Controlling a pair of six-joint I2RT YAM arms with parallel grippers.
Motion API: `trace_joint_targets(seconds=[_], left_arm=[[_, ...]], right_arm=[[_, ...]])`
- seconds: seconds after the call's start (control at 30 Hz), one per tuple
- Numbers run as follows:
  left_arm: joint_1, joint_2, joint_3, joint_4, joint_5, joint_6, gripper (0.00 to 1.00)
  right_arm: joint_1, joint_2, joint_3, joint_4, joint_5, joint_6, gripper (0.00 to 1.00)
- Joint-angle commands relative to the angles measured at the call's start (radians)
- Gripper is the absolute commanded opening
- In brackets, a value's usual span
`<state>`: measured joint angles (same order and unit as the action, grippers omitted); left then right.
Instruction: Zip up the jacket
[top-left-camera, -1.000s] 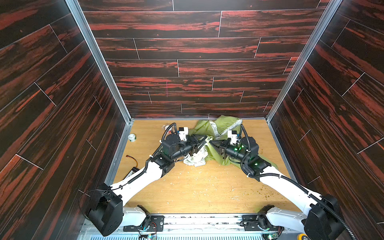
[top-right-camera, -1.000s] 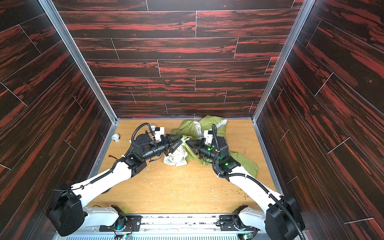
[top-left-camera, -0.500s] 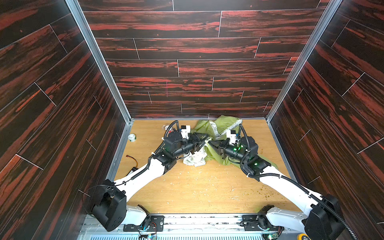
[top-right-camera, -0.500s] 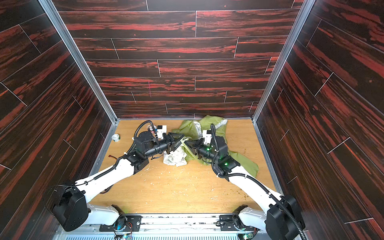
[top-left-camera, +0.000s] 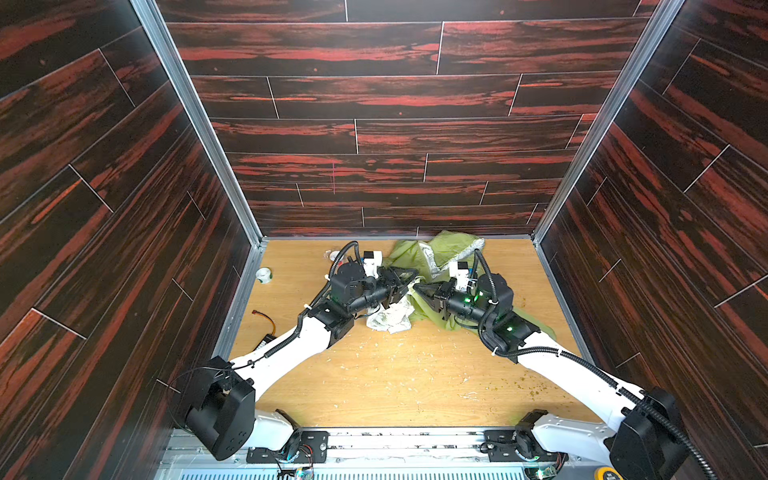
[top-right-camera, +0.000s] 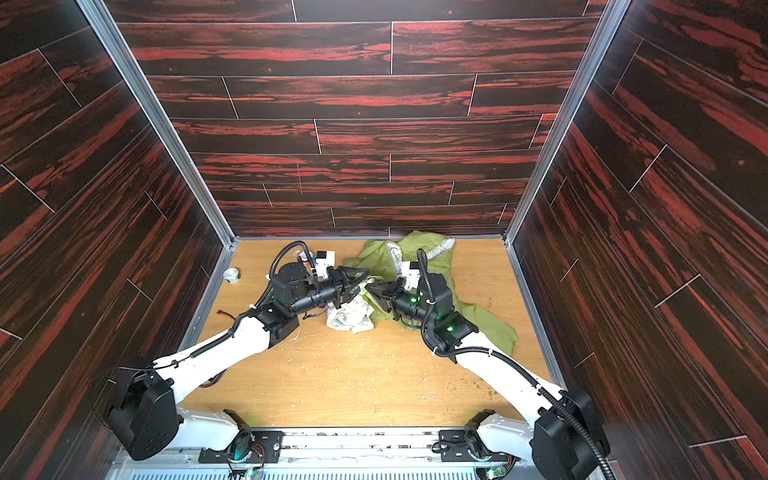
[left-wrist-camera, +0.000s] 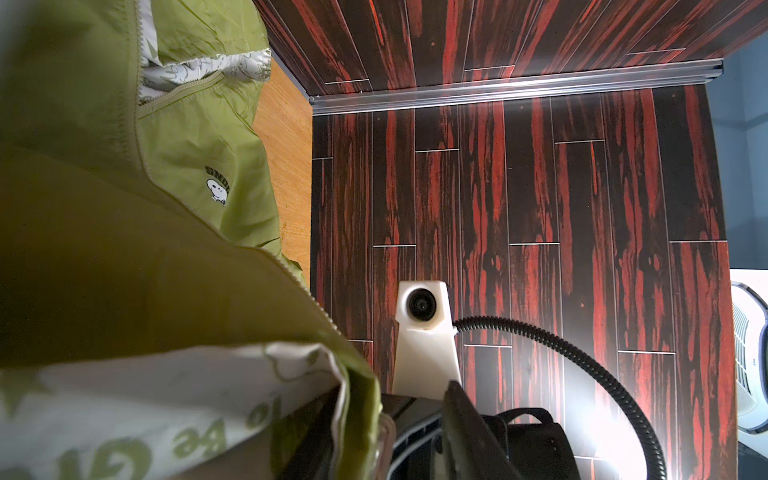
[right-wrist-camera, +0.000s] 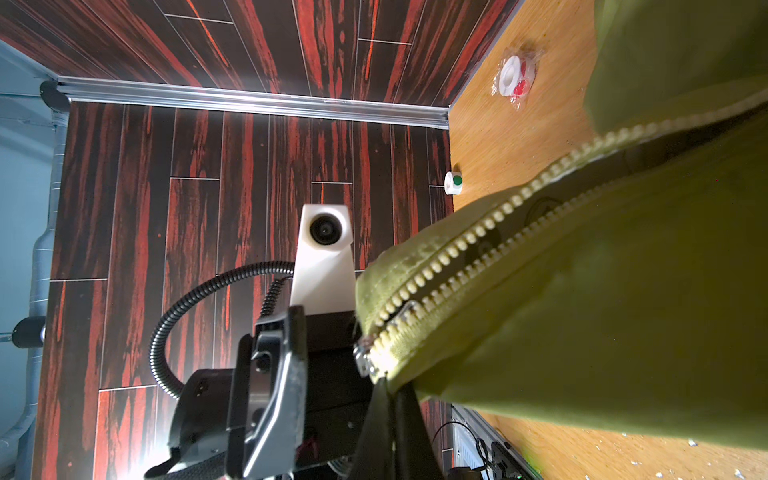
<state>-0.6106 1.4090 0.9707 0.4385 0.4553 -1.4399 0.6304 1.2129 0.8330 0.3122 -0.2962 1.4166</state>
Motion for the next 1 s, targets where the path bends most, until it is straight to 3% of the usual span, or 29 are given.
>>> trace_joint_targets(seconds=[0.0, 0.27, 0.6, 0.83, 0.97], left_arm=[[-0.002, 0.006, 0.008, 0.044, 0.018, 0.004, 0.38], [-0.003, 0.018, 0.000, 0.092, 0.017, -0.008, 0.26], [-0.003, 0.031, -0.039, 0.208, 0.011, -0.050, 0.00], [-0.003, 0.030, -0.059, 0.249, 0.014, -0.046, 0.00], [-0.003, 0.032, -0.062, 0.274, 0.032, -0.045, 0.00]], right_arm=[[0.010, 0.024, 0.037, 0.014, -0.010, -0.008, 0.00], [0.015, 0.028, 0.031, 0.019, -0.010, -0.005, 0.00], [0.014, 0.026, 0.006, 0.041, -0.011, 0.018, 0.00], [-0.004, 0.021, 0.011, 0.022, -0.019, 0.020, 0.01], [-0.013, 0.012, 0.027, 0.002, -0.032, 0.004, 0.13]])
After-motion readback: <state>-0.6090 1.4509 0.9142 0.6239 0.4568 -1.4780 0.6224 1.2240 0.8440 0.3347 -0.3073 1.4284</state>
